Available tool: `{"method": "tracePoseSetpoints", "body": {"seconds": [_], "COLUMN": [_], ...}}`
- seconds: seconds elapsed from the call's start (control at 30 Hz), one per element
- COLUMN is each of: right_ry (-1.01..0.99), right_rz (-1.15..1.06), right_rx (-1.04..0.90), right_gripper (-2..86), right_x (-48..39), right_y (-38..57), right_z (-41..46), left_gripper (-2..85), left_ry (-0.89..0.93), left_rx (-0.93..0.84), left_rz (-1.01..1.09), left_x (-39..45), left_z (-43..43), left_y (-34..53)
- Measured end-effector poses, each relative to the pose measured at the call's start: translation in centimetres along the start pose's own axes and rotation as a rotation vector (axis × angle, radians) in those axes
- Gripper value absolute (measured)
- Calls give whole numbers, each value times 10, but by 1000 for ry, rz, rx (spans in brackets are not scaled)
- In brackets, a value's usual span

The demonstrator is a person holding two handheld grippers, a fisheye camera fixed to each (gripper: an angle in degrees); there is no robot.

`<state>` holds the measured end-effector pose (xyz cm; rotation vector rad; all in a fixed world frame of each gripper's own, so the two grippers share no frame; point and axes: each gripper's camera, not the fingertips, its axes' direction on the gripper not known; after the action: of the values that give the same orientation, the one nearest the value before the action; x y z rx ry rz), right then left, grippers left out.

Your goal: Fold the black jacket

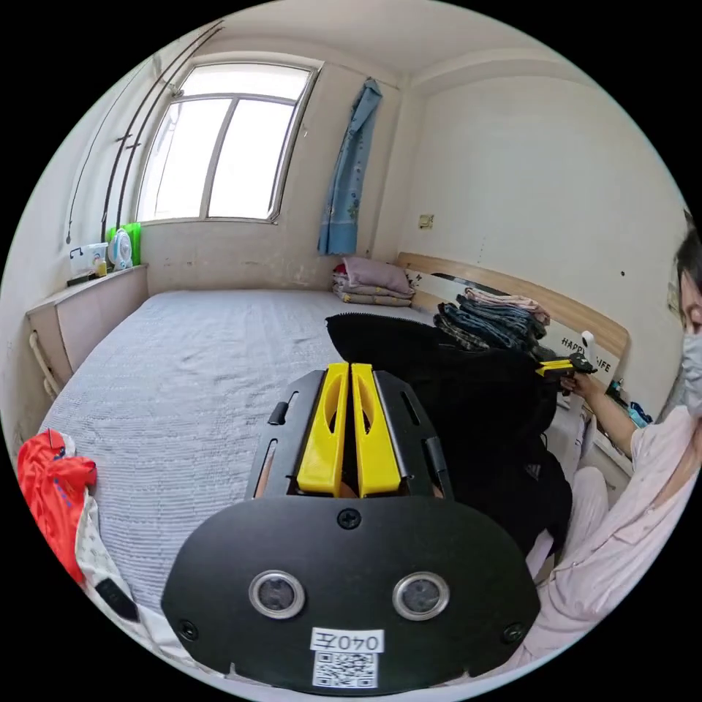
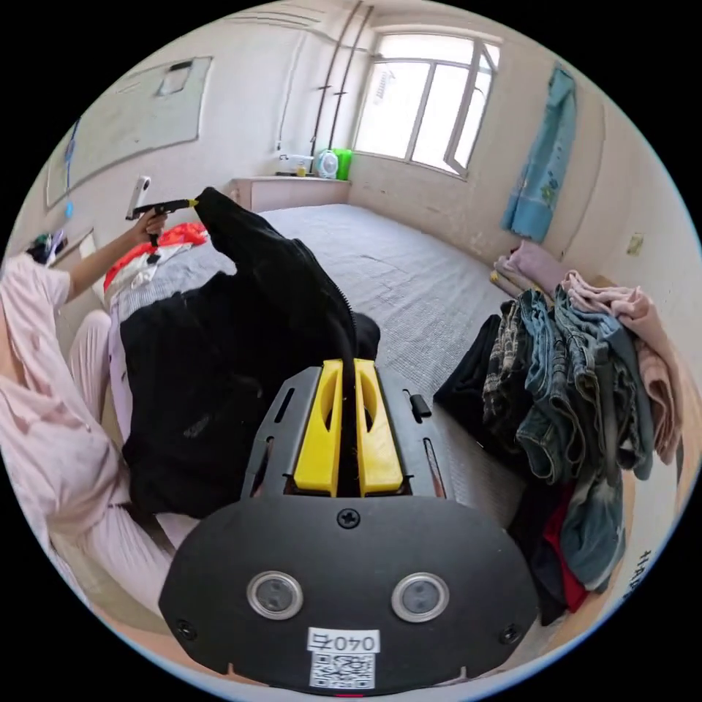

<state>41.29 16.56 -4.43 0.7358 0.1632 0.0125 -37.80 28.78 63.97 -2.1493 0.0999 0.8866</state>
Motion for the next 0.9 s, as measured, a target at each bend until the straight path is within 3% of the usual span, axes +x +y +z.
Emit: {"method": "tracePoseSetpoints", "body": {"seconds": [0.07, 0.2, 0.37, 0.47, 0.6, 0.7, 0.77, 0.8, 0.83, 0.9], "right_ry": [52, 118, 262, 196, 131, 167, 388, 408, 325, 132], "right_rz": [-50, 8, 126, 50, -27, -32, 67, 105, 211, 393], "right_rx": [-48, -204, -96, -79, -121, -242, -400, -471, -598, -511], "right_gripper": [26, 51, -1, -8, -9, -10, -10, -10, -10, -9], "right_x": [-50, -96, -121, -152, -181, -181, -149, -135, -104, -68], "right_y": [42, 91, 99, 90, 70, 53, 50, 54, 70, 85], "right_z": [3, 27, -34, -36, 12, 73, 127, 142, 171, 163], "left_gripper": [-10, -12, -10, -9, -9, -9, -9, -9, -9, -8], "left_ry": [18, -75, -257, -345, -388, -460, -566, -629, -627, -654], "left_rx": [-45, -327, -153, -138, -312, -446, -563, -637, -634, -600], "left_rz": [-15, -222, -447, -223, 82, 156, 182, 199, 204, 182], "left_x": [7, 7, -4, 45, 131, 159, 157, 150, 148, 144], "left_z": [-14, -2, -62, -65, 13, 76, 114, 134, 137, 126], "left_y": [52, 164, 194, 162, 138, 145, 160, 172, 176, 169]}}
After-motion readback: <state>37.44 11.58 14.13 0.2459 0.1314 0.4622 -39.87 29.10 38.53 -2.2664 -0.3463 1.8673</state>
